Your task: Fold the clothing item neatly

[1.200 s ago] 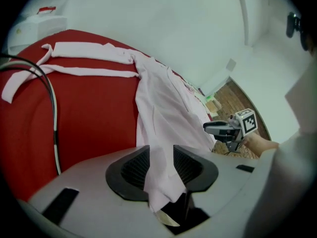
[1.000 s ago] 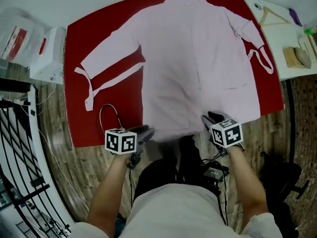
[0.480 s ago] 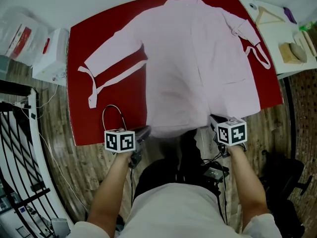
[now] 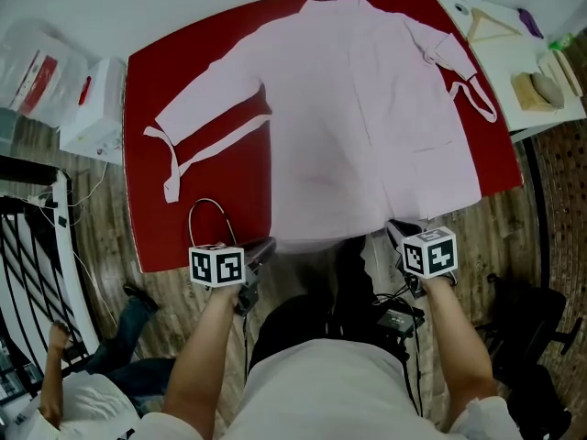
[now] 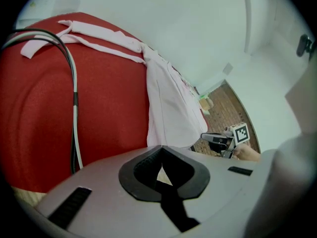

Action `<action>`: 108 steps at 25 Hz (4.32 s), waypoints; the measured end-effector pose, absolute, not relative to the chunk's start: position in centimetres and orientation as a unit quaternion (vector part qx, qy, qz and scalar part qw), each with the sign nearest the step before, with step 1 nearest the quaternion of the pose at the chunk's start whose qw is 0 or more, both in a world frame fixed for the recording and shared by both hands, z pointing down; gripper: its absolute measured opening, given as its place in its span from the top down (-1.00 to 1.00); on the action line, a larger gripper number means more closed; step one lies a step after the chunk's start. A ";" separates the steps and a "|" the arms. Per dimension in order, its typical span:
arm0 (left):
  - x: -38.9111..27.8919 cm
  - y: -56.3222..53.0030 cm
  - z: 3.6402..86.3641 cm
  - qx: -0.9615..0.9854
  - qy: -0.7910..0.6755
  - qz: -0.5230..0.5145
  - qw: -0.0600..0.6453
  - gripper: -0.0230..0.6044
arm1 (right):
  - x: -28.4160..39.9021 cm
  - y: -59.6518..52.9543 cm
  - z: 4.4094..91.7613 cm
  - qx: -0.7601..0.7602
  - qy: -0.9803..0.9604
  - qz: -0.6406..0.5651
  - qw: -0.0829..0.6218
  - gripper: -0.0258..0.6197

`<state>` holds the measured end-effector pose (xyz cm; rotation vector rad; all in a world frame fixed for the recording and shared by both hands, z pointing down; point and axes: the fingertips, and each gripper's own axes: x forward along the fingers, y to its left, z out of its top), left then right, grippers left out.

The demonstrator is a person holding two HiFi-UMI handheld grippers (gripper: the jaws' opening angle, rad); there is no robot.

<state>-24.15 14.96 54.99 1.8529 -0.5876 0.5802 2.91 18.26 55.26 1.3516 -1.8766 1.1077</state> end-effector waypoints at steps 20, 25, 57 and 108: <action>-25.8 11.9 49.8 0.823 -0.293 0.227 0.431 0.89 | 9.7 14.0 51.4 0.540 -0.705 0.333 0.317 0.87; -24.3 6.9 47.9 0.828 -0.332 0.207 0.401 0.89 | 14.5 8.9 50.8 0.524 -0.716 0.312 0.339 0.87; -16.6 -26.4 53.6 0.797 -0.408 0.265 0.359 0.91 | 27.9 -25.4 53.1 0.543 -0.720 0.214 0.376 0.87; -16.3 -15.0 55.4 0.784 -0.332 0.297 0.433 0.92 | 30.2 -10.3 54.7 0.519 -0.699 0.264 0.416 0.87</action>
